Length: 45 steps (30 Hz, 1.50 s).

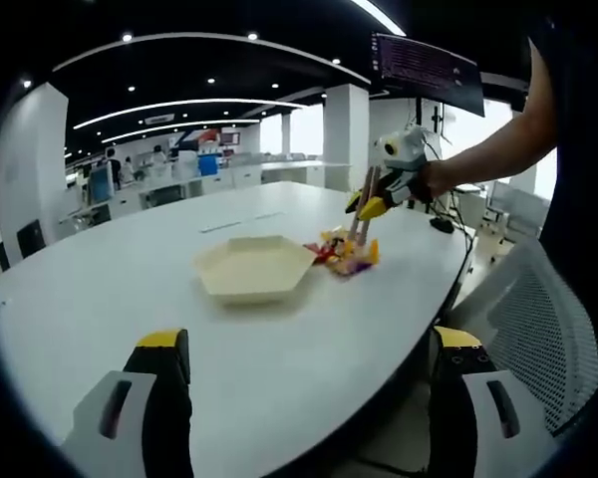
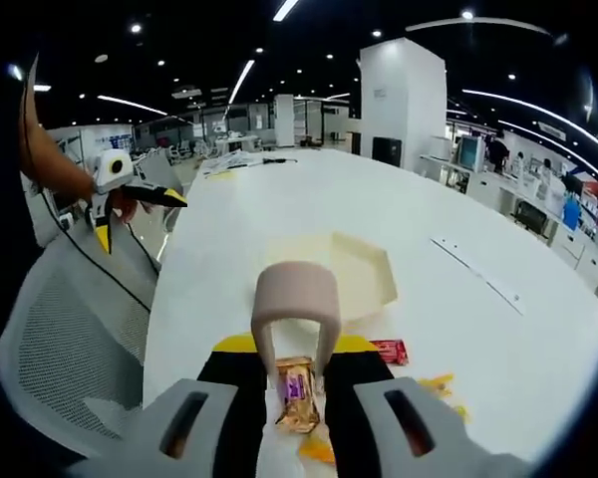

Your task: Place the target food into the container with the food tongs after gripping and lifting it, then release it inside without dropping or visibly crushing the food.

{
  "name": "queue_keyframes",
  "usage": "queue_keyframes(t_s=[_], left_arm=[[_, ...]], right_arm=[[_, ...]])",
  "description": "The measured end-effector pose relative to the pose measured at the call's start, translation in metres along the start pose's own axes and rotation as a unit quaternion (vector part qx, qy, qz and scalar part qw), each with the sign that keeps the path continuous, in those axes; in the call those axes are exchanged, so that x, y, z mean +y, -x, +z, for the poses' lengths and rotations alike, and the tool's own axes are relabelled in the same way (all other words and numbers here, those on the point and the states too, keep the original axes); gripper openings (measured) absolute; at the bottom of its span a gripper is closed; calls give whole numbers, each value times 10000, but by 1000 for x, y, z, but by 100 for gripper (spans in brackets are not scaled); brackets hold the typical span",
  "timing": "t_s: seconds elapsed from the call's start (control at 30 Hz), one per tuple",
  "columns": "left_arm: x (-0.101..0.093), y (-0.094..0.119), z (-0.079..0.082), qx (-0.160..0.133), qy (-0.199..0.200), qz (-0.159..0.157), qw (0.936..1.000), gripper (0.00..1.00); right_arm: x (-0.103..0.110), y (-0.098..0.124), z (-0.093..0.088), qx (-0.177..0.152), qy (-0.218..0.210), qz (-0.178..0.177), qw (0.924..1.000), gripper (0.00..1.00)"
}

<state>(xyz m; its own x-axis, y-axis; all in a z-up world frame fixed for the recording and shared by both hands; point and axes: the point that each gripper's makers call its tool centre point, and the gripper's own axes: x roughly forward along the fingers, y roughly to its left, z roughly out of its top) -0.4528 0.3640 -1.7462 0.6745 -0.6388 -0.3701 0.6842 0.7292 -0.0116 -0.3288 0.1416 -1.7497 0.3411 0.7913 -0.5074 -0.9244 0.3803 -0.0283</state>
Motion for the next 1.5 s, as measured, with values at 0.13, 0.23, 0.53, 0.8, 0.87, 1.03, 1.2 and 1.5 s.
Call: queue_keyframes(t_s=[0.13, 0.23, 0.53, 0.8, 0.87, 1.03, 1.2, 1.5], left_arm=[[0, 0, -1, 19, 28, -4, 10000, 96], [0, 0, -1, 30, 42, -2, 10000, 96], [1, 0, -1, 10, 93, 28, 10000, 95], [2, -1, 0, -4, 97, 19, 10000, 95], [3, -1, 0, -7, 102, 35, 9999, 94], [3, -1, 0, -1, 101, 42, 9999, 94], [2, -1, 0, 12, 94, 29, 10000, 94], [2, 0, 0, 8, 84, 15, 10000, 93]], right_arm=[[1, -9, -11, 58, -99, 70, 9999, 21], [0, -16, -21, 155, -139, 70, 9998, 21], [-2, -29, -47, 411, -432, -51, 9982, 21], [-1, -24, -48, 504, -478, -195, 9974, 20], [-2, -25, -48, 549, -475, -268, 9970, 19], [-5, -26, -45, 687, -606, -427, 9949, 17], [-10, -24, -40, 649, -947, -596, 9916, 16], [-18, -9, -9, 462, -892, -698, 9925, 16]])
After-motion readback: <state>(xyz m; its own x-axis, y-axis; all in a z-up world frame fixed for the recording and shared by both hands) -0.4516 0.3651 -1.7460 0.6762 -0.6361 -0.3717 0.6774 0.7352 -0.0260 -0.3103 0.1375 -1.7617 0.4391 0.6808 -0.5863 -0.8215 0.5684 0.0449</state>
